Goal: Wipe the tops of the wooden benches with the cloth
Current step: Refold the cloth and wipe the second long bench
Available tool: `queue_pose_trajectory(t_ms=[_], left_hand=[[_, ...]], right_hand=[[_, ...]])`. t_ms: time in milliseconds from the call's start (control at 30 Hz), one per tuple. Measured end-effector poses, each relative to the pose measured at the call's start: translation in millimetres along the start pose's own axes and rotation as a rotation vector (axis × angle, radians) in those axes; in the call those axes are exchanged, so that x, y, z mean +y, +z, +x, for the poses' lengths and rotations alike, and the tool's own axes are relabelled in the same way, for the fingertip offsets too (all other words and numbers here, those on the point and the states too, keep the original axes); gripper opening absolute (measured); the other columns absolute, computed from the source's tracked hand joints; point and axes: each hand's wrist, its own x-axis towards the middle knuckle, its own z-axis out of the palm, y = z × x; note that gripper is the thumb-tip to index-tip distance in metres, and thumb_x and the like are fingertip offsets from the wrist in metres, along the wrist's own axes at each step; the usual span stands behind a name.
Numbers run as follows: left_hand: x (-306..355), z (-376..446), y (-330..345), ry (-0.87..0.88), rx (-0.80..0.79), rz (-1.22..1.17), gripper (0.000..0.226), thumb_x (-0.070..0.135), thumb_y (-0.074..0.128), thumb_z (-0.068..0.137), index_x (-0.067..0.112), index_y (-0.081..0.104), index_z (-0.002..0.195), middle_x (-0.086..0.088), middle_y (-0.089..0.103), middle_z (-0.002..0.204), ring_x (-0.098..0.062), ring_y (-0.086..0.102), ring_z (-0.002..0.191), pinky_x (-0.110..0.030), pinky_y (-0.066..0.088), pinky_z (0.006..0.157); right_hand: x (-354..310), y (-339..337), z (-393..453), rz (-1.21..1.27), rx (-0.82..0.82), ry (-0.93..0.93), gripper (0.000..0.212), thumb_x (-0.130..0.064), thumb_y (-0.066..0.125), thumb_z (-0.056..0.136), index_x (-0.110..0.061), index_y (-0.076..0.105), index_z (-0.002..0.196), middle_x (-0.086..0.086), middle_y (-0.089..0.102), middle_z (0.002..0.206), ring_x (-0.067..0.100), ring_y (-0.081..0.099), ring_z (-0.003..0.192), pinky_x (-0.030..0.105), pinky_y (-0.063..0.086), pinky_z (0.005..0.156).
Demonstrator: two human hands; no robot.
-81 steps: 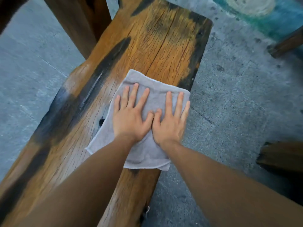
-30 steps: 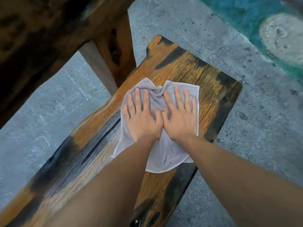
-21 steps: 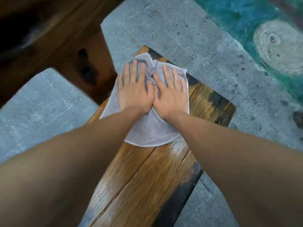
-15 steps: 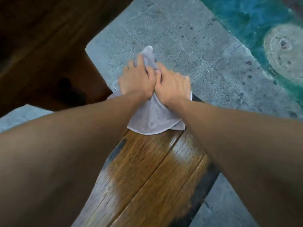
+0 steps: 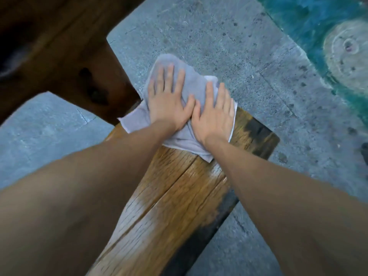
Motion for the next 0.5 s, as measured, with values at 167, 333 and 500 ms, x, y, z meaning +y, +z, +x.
queue_pose_trajectory(t_ms=[167, 333, 500], left_hand=[[12.6, -112.7, 18.7, 0.052, 0.006, -0.031, 0.077, 0.055, 0.025, 0.096, 0.019, 0.007, 0.161, -0.01, 0.005, 0.169, -0.029, -0.002, 0.156, -0.048, 0.0, 0.126], [13.0, -203.6, 23.8, 0.077, -0.114, -0.048, 0.076, 0.058, 0.017, 0.1, 0.021, -0.01, 0.16, -0.007, -0.013, 0.168, -0.026, -0.014, 0.155, -0.048, 0.0, 0.126], [-2.0, -234.8, -7.7, 0.177, -0.297, -0.021, 0.069, 0.053, 0.02, 0.102, 0.021, 0.004, 0.161, -0.007, -0.003, 0.169, -0.028, -0.002, 0.156, -0.052, 0.007, 0.125]], right_hand=[[23.4, 9.2, -110.9, -0.008, -0.011, -0.013, 0.064, -0.045, 0.025, 0.105, -0.02, 0.014, 0.163, 0.017, 0.006, 0.169, 0.029, 0.002, 0.158, 0.047, 0.011, 0.127], [34.8, 7.6, -208.2, 0.012, -0.103, 0.03, 0.064, -0.048, 0.025, 0.107, -0.021, 0.01, 0.163, 0.013, 0.0, 0.17, 0.027, -0.002, 0.158, 0.047, 0.008, 0.128], [49.0, -23.4, -229.0, 0.237, -0.269, 0.081, 0.064, -0.042, 0.043, 0.103, -0.029, 0.017, 0.161, 0.0, -0.002, 0.171, 0.021, 0.0, 0.157, 0.046, 0.014, 0.125]])
